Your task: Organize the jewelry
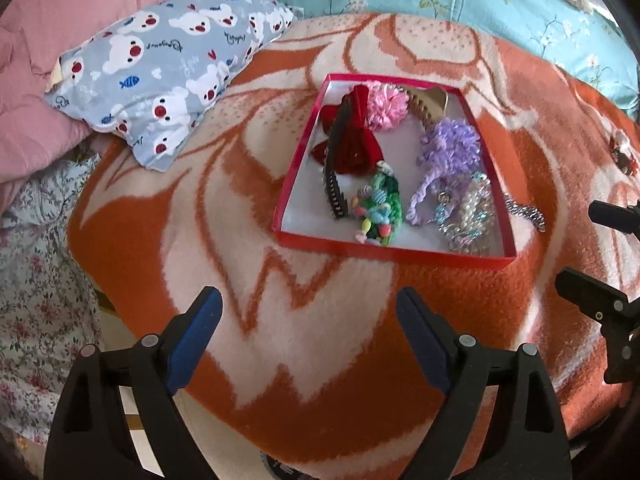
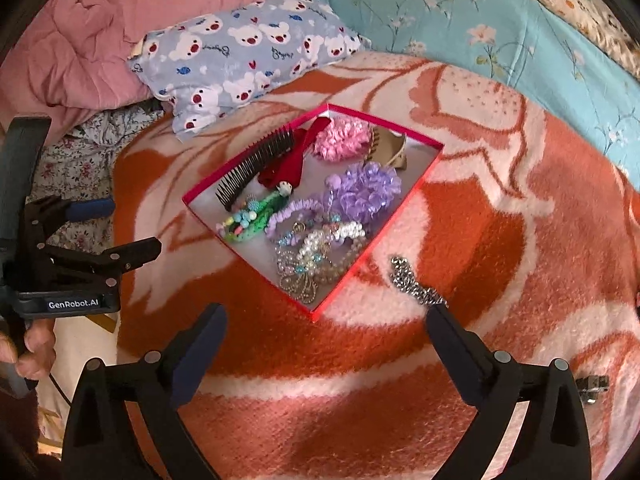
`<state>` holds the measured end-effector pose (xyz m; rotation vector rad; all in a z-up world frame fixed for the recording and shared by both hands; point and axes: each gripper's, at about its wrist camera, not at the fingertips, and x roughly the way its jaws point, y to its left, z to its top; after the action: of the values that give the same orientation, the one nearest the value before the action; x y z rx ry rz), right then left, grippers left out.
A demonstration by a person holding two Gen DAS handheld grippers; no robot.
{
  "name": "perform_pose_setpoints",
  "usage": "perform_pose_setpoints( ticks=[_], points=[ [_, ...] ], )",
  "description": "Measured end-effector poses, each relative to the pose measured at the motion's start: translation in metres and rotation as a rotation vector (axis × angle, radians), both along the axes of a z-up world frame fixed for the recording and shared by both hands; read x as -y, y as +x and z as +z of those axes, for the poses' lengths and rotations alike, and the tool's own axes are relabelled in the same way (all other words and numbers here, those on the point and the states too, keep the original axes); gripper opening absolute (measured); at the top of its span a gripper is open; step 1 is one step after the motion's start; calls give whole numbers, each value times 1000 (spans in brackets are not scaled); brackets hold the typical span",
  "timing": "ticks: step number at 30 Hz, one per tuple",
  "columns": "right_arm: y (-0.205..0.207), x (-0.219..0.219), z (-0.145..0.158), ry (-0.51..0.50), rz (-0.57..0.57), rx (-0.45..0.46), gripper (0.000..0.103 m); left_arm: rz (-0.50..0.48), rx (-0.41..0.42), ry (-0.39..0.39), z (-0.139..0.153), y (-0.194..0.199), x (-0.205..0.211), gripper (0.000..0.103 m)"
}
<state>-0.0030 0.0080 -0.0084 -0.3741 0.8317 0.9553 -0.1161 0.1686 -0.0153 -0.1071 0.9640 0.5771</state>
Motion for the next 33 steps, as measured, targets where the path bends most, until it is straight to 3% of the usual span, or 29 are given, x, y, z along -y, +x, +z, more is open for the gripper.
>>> perform_pose_setpoints(
  ticks=[12,23,33],
  points=[
    [-1,-3,-11,-1,-18,-41,100,25,9,-22,-5,1,-4,89],
    [1,5,10,69,-39,-31,100,1,99,10,27,-7,7,89],
    [0,2,7,67,-33,-47,100,-15,108,11,32,-6,11,89]
  ],
)
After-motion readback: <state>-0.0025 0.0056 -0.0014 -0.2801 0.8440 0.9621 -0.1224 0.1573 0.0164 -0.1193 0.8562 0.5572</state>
